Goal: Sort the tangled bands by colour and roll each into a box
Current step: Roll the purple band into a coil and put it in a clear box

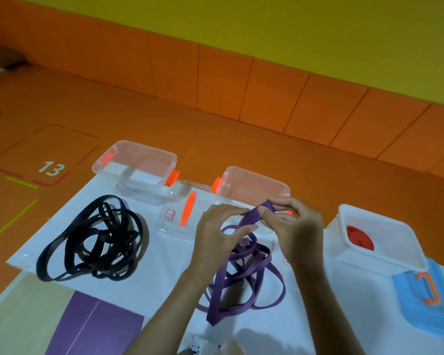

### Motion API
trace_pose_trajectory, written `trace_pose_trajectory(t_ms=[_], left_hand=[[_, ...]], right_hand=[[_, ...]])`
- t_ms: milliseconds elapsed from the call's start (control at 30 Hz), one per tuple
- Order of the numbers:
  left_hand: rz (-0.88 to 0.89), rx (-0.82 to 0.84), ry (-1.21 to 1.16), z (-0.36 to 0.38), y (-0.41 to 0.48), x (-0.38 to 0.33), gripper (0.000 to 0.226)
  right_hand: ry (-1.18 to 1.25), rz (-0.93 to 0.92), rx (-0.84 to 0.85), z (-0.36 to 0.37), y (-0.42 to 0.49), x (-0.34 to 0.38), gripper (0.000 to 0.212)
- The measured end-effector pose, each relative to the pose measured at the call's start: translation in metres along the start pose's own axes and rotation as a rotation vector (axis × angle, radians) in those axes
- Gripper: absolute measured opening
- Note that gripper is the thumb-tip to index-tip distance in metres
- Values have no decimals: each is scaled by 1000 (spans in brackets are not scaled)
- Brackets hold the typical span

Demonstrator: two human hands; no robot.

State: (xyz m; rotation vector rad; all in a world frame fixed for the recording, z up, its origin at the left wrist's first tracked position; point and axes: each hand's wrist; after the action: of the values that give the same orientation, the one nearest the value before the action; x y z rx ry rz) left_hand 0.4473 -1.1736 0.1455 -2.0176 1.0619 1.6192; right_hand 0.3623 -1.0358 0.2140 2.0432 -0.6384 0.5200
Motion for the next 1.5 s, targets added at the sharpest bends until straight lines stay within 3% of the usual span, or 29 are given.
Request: trace_pose_trajectory(t_ms=[267, 500, 667, 700, 767, 833, 867, 933, 967, 1033, 1267, 1500], left_hand=[[-108, 148, -303, -8, 32, 3, 31], [-221, 200, -335, 2, 45, 11, 29], [-196, 224, -302, 0, 54, 7, 28], [-185, 227, -300, -1, 54, 6, 27], [-173, 227, -313, -4, 54, 4, 25], [-174, 216, -339, -7, 54, 4, 23], [-175, 205, -352, -9, 54, 4, 23], [-182, 179, -376, -12, 53, 3, 23], [-185, 164, -382, -13, 52, 3, 23], [-180, 136, -379, -14, 50, 4, 24], [-183, 48, -379, -18, 43, 2, 33], [-94, -5, -330, -18, 34, 6, 17]], right_hand=[[61, 105, -19, 24, 25, -20, 20], [256, 361, -42, 35, 26, -39, 26], [672, 547, -166, 34, 29, -38, 21], [732, 491, -139, 30, 33, -37, 28], [714, 394, 72, 24, 30, -34, 37], [1000, 580, -99, 29, 24, -41, 33], [961, 671, -120, 37, 18, -41, 28], [1042, 932, -100, 43, 16, -37, 18], [1013, 957, -39, 46, 16, -36, 18], [970, 927, 41, 47, 16, -33, 28], [1060, 971, 132, 58, 14, -23, 14], [1082, 939, 27, 66, 2, -17, 18]])
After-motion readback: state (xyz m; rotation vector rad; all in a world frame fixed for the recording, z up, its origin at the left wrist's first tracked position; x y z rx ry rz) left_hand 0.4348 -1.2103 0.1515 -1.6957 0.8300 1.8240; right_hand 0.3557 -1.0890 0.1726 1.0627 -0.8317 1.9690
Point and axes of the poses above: each hand's wrist, its own y-axis towards the middle knuckle, its own z-axis out of the palm, x = y × z, and after that the axes turned 14 degrees about -z, right-handed
